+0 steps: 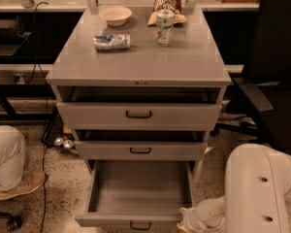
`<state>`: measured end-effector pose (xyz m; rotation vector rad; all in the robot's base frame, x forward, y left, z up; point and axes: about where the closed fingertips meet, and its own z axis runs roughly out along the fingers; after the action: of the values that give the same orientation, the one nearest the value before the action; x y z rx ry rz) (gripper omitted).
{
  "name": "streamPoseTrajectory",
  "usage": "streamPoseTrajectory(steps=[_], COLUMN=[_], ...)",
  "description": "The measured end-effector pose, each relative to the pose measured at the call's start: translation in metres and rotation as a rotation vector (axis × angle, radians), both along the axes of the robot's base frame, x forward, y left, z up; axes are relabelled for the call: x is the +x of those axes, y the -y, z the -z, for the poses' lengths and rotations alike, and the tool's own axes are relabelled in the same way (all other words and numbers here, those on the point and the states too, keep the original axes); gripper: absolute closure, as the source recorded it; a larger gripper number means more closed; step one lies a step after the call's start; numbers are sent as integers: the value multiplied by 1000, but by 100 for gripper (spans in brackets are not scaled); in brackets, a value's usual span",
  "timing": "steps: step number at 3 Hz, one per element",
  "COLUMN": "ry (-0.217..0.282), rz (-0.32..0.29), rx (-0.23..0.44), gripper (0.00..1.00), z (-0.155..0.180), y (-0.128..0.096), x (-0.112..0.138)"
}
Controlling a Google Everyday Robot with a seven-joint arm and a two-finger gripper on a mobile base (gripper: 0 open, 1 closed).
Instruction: Open bottom drawer
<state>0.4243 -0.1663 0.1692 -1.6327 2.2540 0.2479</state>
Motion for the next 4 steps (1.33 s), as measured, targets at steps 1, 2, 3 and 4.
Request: streamPoseTrajectory(steps=[1,2,3,4], ry=[-2,-3,-1,19], rz=[-1,-2,-6,-20], rx=[1,2,7,30], gripper=[86,64,33,10], z=[1,1,1,-5], y=[-1,-2,-2,2], x=[-1,-1,-1,4])
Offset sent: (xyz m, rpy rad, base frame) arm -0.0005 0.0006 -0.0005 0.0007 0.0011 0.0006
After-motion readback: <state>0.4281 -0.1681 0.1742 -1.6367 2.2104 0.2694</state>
